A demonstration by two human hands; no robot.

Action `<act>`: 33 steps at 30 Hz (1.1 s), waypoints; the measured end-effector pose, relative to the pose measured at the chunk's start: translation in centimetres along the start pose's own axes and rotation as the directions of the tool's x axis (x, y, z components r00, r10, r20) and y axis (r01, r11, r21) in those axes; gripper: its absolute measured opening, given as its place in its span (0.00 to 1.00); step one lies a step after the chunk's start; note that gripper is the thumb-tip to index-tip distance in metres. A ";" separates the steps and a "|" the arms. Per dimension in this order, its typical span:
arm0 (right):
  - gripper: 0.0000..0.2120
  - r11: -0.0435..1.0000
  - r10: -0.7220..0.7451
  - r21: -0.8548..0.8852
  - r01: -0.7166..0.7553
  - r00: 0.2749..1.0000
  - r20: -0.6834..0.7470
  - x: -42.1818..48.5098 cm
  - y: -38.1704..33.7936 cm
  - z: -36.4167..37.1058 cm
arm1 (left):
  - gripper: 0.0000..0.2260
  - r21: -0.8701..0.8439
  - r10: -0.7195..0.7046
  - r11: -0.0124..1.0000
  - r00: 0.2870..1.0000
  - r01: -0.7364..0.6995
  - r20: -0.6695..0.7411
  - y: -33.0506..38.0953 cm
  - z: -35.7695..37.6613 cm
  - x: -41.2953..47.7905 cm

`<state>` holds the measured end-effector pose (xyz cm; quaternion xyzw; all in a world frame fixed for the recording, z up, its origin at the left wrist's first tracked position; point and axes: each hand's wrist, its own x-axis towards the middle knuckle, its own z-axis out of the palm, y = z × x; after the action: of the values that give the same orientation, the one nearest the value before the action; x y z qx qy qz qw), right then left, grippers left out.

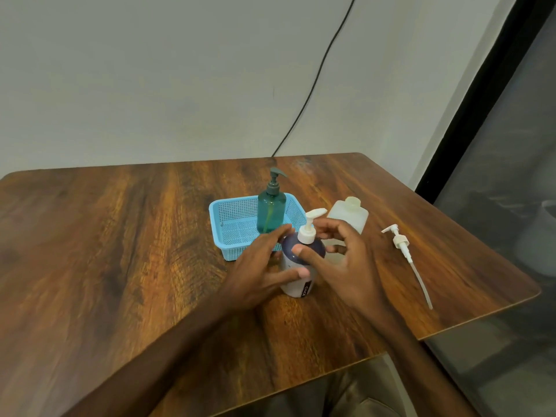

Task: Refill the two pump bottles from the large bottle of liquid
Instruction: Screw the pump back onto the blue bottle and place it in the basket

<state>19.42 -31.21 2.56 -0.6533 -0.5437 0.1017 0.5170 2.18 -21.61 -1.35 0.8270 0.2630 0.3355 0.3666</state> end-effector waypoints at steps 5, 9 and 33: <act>0.36 0.995 0.096 -0.022 -0.093 0.984 0.152 -1.1 1.7 0.3 | 0.29 -0.114 0.014 0.993 0.979 -0.038 -0.202 2.7 -0.9 0.0; 0.36 0.993 0.113 0.008 -0.114 0.988 0.102 -0.7 1.9 1.2 | 0.21 -0.059 -0.037 0.998 0.953 0.020 -0.299 4.6 0.2 2.4; 0.31 0.960 -0.159 0.241 0.143 0.986 0.048 -0.9 5.4 2.3 | 0.17 -0.066 0.175 0.977 0.945 -0.200 -0.278 3.3 2.4 4.3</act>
<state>20.71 -29.92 -3.06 -0.5397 -0.5930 0.1478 0.5789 7.31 -21.70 1.61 0.7766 0.2146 0.4906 0.3319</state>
